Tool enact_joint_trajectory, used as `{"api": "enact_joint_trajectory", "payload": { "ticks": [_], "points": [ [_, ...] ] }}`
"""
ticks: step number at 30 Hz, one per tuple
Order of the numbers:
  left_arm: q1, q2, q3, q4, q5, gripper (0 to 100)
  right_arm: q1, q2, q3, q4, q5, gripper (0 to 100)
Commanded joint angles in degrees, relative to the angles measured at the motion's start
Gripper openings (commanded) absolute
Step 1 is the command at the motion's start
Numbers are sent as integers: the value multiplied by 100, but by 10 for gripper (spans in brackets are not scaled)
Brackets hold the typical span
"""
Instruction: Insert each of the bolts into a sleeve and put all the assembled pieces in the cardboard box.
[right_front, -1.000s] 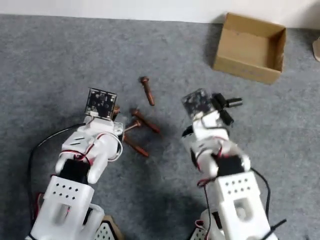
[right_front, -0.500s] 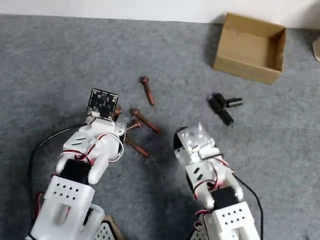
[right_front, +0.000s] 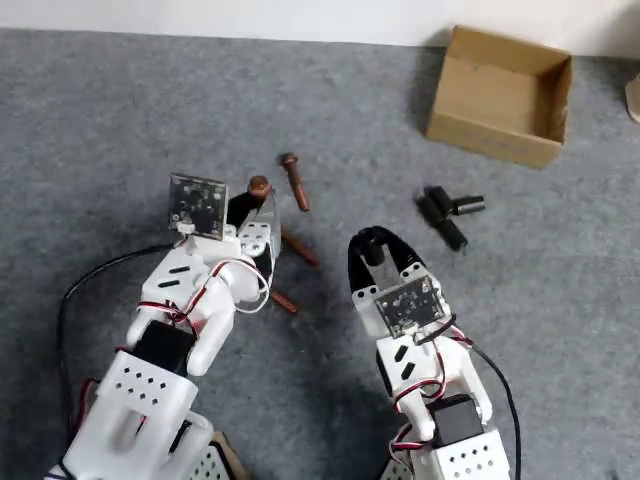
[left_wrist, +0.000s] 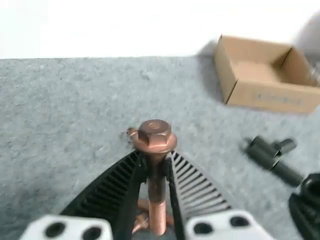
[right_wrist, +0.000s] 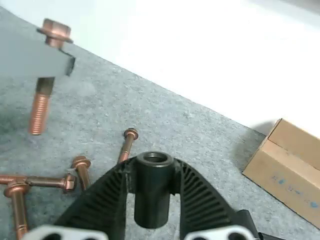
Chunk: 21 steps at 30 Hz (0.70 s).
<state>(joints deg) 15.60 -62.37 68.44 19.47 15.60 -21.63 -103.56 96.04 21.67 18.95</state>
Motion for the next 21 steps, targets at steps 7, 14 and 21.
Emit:
{"api": "enact_joint_trajectory", "payload": {
  "ticks": [7, 14, 21],
  "points": [
    [541, -198, -558, -325, 695, 6, -716, -22, 699, 224, -79, 5],
    [1323, -207, -848, -325, 712, 6, -813, -22, 699, 295, -79, 5],
    [1525, -207, -857, -334, 765, 6, -875, -22, 699, 338, -53, 5]
  ]
}}
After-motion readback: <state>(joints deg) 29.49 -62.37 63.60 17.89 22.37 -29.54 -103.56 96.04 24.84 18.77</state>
